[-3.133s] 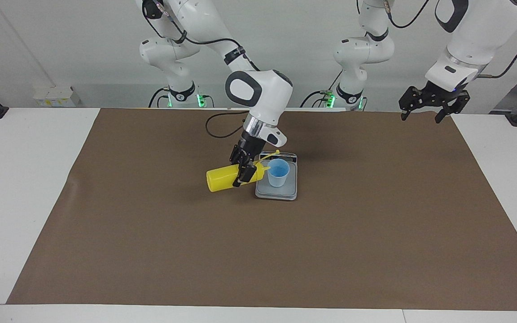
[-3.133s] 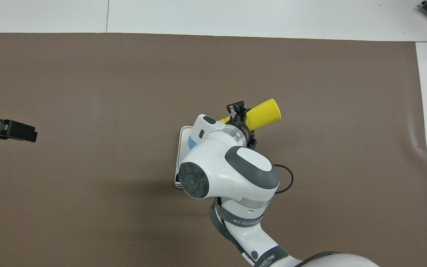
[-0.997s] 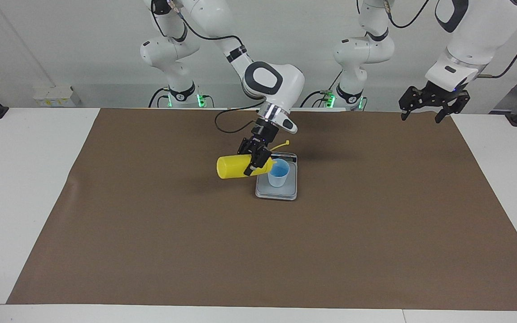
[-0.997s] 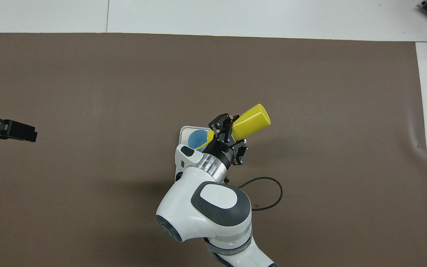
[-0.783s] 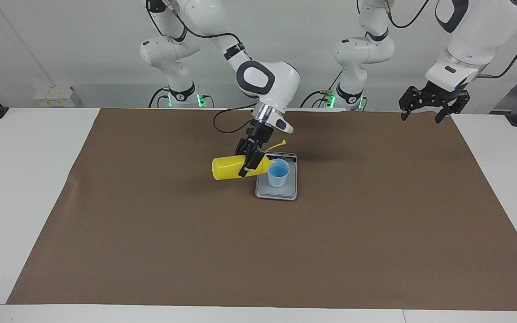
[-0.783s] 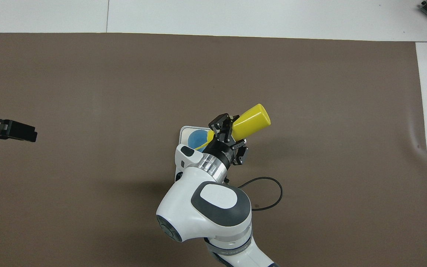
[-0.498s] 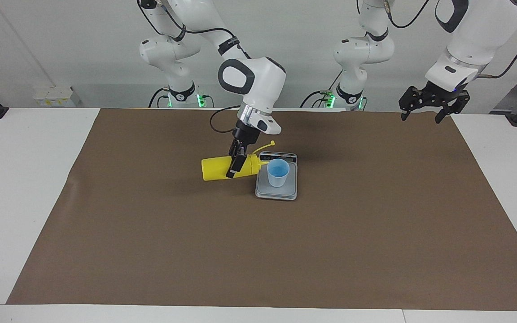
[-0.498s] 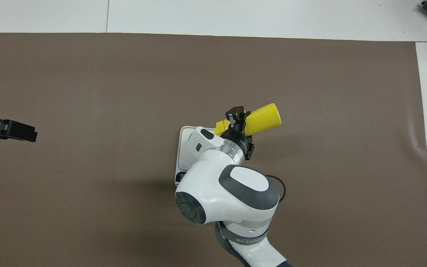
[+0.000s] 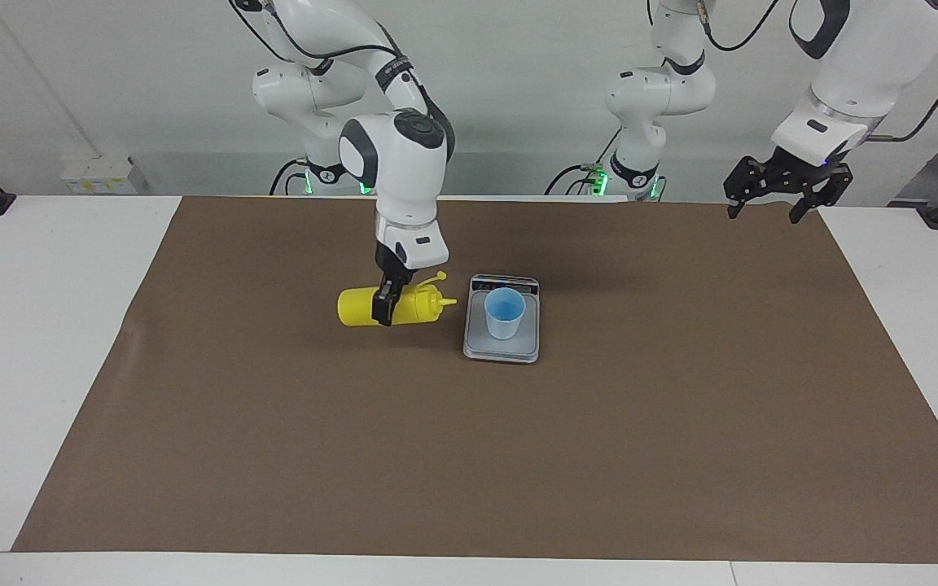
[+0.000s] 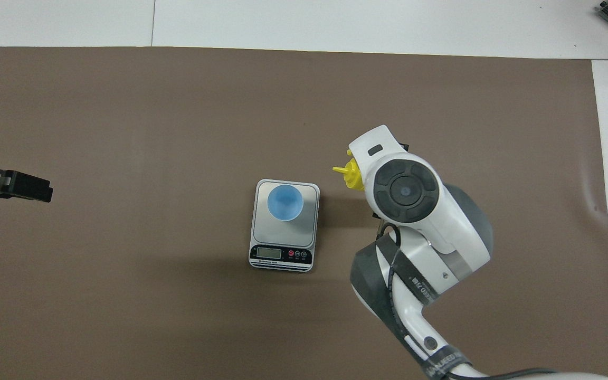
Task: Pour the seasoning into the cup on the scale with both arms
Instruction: 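Turn the bottle upright and carry it back with the right gripper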
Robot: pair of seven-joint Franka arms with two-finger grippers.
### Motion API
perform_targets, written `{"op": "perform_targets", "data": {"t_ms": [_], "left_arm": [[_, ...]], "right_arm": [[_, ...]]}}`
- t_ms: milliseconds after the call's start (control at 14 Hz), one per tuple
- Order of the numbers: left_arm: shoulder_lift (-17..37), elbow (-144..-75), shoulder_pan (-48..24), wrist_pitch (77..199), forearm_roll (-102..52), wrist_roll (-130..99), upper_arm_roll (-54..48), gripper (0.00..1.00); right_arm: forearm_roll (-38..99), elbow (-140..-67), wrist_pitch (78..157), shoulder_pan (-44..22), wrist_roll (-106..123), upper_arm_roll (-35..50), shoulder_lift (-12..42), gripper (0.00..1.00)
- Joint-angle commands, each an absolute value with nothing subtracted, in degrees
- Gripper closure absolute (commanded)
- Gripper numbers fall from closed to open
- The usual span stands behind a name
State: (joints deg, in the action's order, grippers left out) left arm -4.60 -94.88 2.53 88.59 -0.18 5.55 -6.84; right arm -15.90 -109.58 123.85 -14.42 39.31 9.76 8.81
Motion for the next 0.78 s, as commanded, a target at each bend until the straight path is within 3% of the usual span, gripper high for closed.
{"op": "perform_targets", "data": {"t_ms": [0,498,712], "left_arm": [[-6.50,-96.94,3.16,89.03,0.00,5.10,-7.21,0.00],[-6.50,-96.94,3.16,89.03,0.00,5.10,-7.21,0.00],[-6.50,-96.94,3.16,89.03,0.00,5.10,-7.21,0.00]], "right_arm": [[-3.31,-110.39,126.46,-9.07,49.09,10.28,7.73,1.00],[29.83,-112.85,132.97,1.39,74.40,10.28,8.70,1.00],[43.19,-113.55,135.17,4.83,90.73,10.28,11.59,1.00]]}}
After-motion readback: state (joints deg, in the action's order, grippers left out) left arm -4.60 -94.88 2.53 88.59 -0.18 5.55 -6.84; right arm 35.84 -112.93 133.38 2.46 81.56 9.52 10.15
